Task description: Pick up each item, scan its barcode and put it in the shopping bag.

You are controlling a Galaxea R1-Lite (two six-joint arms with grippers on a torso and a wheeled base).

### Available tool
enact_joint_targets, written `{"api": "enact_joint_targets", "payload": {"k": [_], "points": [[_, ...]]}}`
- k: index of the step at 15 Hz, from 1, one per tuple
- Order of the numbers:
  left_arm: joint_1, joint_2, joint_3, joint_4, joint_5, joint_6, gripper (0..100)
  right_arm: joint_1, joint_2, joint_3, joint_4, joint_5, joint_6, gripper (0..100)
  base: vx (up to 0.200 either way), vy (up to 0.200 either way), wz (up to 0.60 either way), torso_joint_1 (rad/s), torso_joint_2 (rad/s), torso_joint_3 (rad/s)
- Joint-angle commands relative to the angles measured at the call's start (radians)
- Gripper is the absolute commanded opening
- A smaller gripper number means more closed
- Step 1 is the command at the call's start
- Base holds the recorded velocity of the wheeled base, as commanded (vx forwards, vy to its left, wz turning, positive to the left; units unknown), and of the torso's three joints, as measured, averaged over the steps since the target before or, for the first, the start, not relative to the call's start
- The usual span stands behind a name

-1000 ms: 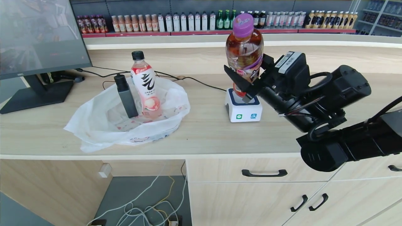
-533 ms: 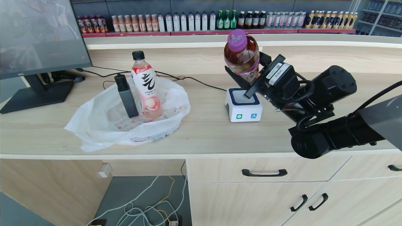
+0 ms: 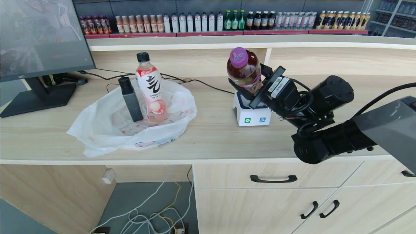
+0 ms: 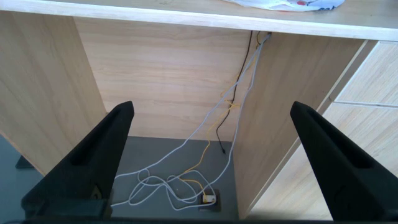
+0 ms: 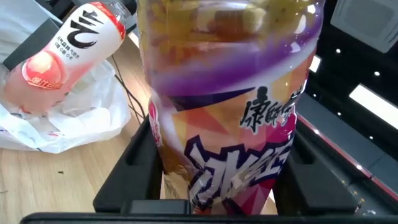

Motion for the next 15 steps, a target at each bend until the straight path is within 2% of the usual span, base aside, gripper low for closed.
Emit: {"api": "enact_joint_targets", "payload": {"k": [1,6,15], "points": [[0.000,0.000,0.000,0.000,0.000,0.000,100,0.001,0.007,-0.012,-0.001,0.029,0.002,0,0.000,0.000,0.00,0.000,0.00,0.000],[0.000,0.000,0.000,0.000,0.000,0.000,100,-0.033,0.002,-0.030,-0.001,0.100,0.035,0,0.000,0.000,0.00,0.000,0.00,0.000],[0.000,0.000,0.000,0.000,0.000,0.000,100,-0.022,0.031,-0.052,-0.001,0.103,0.033,0,0.000,0.000,0.00,0.000,0.00,0.000]]}}
